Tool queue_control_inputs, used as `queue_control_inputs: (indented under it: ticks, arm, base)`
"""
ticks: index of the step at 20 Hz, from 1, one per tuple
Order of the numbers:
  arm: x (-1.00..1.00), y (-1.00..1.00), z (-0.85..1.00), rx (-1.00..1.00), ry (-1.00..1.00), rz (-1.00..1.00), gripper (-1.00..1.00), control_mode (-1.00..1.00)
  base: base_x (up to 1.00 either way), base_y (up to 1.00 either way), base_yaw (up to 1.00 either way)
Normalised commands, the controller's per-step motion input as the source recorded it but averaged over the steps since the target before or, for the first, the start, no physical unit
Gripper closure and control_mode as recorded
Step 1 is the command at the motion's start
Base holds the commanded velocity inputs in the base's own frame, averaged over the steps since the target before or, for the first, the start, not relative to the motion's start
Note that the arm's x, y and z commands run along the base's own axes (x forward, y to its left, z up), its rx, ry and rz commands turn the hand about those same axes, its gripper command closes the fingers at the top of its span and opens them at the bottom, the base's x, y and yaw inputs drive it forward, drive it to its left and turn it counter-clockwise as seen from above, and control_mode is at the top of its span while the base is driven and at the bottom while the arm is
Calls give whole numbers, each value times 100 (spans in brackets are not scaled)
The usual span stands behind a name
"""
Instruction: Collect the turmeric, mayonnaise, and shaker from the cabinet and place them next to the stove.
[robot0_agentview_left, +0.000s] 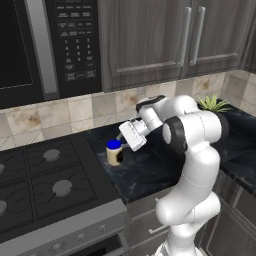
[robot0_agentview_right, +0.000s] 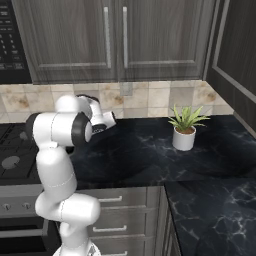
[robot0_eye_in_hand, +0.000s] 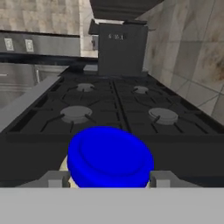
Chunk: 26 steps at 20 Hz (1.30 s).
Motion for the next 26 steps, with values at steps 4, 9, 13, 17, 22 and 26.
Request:
queue_control_inputs:
  ticks: [4, 9, 13, 17, 22, 26]
  arm:
    - [-4, 0, 1, 0, -1, 0, -100, -100]
    - [0, -9, 13, 0, 0, 0, -100, -100]
    - [0, -12, 16, 0, 0, 0, -100, -100]
    - [-13, -20, 21, 0, 0, 0, -100, -100]
    - [-58, -30, 30, 0, -3, 0, -100, -100]
    - [-95, -17, 39, 1, -7, 0, -100, -100]
  base:
    - [0, 0, 0]
    - [0, 0, 0]
    - [0, 0, 0]
    - [0, 0, 0]
    - [0, 0, 0]
    - [0, 0, 0]
